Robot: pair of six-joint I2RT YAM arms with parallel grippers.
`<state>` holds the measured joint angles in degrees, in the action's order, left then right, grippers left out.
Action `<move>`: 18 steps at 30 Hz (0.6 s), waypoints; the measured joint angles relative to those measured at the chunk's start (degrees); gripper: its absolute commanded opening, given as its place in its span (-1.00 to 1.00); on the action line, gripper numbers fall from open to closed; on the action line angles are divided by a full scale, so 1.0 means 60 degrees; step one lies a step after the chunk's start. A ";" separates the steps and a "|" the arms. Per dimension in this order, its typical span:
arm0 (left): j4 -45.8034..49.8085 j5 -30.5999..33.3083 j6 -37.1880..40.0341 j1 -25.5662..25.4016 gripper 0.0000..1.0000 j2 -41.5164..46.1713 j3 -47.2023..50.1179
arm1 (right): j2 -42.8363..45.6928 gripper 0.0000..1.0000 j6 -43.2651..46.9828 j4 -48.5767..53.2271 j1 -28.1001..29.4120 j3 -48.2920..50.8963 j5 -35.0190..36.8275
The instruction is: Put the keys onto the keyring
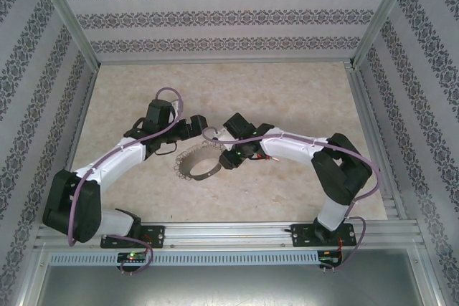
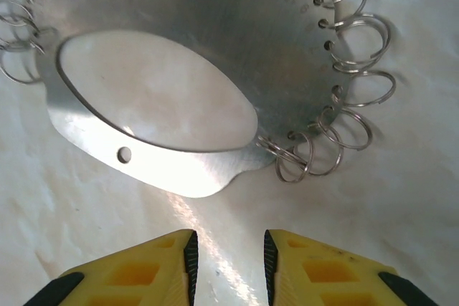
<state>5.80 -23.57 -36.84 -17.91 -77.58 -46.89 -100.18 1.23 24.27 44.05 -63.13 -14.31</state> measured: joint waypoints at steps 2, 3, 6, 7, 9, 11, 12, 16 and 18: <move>0.0018 -0.0029 0.0040 0.0073 1.00 -0.0011 0.0000 | -0.0149 -0.33 0.0222 0.0189 0.0000 -0.0229 0.0153; 0.0025 -0.0029 0.0047 0.0098 1.00 -0.0018 0.0000 | -0.0219 -0.33 0.0310 0.0244 0.0000 -0.0335 0.0229; 0.0040 -0.0062 0.0080 0.0135 1.00 -0.0047 0.0000 | -0.0499 -0.33 0.0561 0.0368 0.0018 -0.0696 0.0419; 0.0044 -0.0069 0.0080 0.0138 1.00 -0.0058 0.0000 | -0.0605 -0.32 0.0627 0.0401 0.0025 -0.0805 0.0495; 0.0040 -0.0069 0.0080 0.0149 1.00 -0.0073 0.0000 | -0.0780 -0.31 0.0772 0.0452 0.0073 -0.0958 0.0634; 0.0040 -0.0120 0.0080 0.0178 1.00 -0.0087 0.0000 | -0.0962 -0.31 0.0892 0.0528 0.0080 -0.1093 0.0747; 0.0040 -0.0138 0.0080 0.0197 1.00 -0.0091 0.0000 | -0.1042 -0.31 0.0954 0.0546 0.0080 -0.1144 0.0780; 0.0040 -0.0208 0.0084 0.0204 1.00 -0.0098 0.0000 | -0.1330 -0.31 0.1180 0.0688 0.0080 -0.1344 0.0892; 0.0040 -0.0240 0.0084 0.0222 1.00 -0.0098 0.0000 | -0.1395 -0.31 0.1300 0.0747 0.0080 -0.1435 0.0925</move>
<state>6.04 -25.02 -36.34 -16.58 -78.17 -46.89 -108.55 9.04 28.75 44.53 -71.75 -8.75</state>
